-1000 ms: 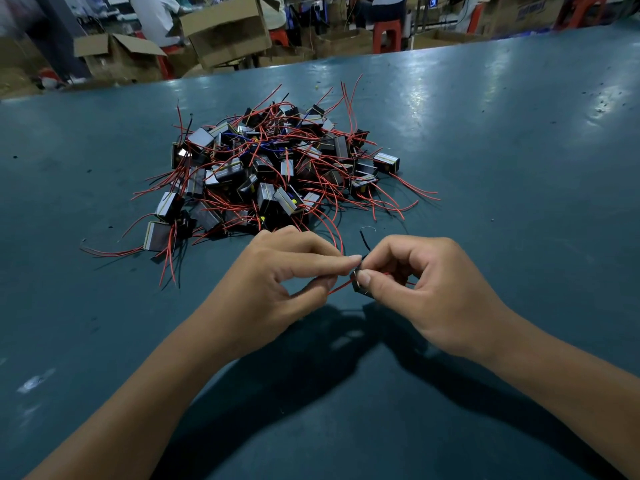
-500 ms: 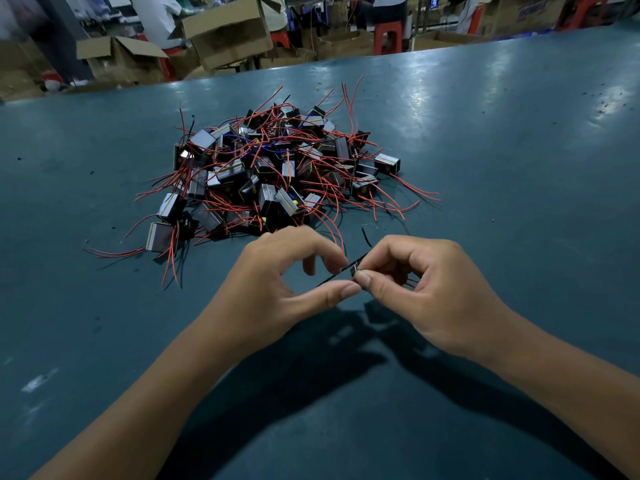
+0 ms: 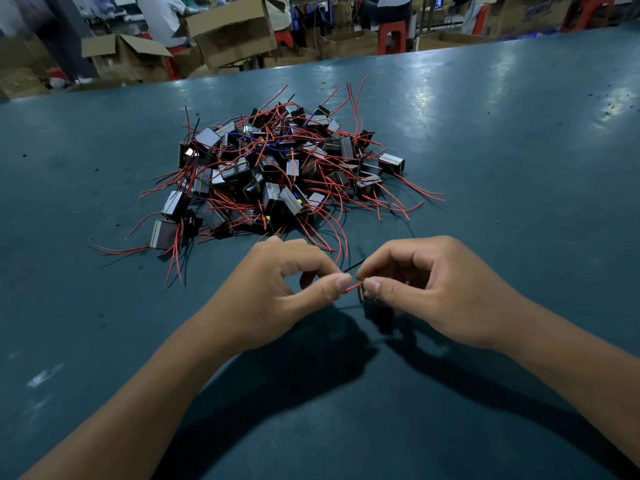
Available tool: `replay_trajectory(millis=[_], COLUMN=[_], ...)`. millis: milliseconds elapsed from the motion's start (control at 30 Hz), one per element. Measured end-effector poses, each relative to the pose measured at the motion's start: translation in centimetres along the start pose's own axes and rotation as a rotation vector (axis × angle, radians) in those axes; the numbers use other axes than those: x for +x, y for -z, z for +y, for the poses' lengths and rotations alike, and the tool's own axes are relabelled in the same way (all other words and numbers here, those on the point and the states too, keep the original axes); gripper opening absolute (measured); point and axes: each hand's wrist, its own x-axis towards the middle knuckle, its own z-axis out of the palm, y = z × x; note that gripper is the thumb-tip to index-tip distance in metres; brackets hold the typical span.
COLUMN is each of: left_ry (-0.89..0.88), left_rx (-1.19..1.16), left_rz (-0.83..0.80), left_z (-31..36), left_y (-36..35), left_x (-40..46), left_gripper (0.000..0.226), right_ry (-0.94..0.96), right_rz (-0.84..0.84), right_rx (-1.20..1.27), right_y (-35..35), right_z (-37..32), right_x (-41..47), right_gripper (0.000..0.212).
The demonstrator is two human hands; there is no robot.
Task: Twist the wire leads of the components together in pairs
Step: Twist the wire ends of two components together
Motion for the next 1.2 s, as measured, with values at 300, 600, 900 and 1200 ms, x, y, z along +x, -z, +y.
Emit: replay_trajectory(millis=[300, 600, 900, 1200], left_ry=[0.065, 0.057, 0.052, 0.036], left_rx=[-0.007, 0.027, 0.002, 0.075], left_rz=[0.123, 0.088, 0.119, 0.097], left_z=[-1.2, -1.4, -0.6, -0.5], left_y=[-0.6, -1.8, -1.8, -1.8], left_x=[0.6, 0.8, 0.9, 0.8], left_gripper=[0.014, 0.014, 0.004, 0.009], right_ry=[-0.007, -0.112, -0.196, -0.212], right_rz=[-0.07, 0.308, 0.16, 0.146], right_rx=[0.141, 0.348, 0.421, 0.312], right_y=[2.0, 1.0, -2.0, -2.0], right_z=[-0.4, 0.4, -0.5, -0.2], right_x=[0.2, 1.3, 1.3, 1.0], right_gripper=[0.013, 0.015, 0.024, 0.005])
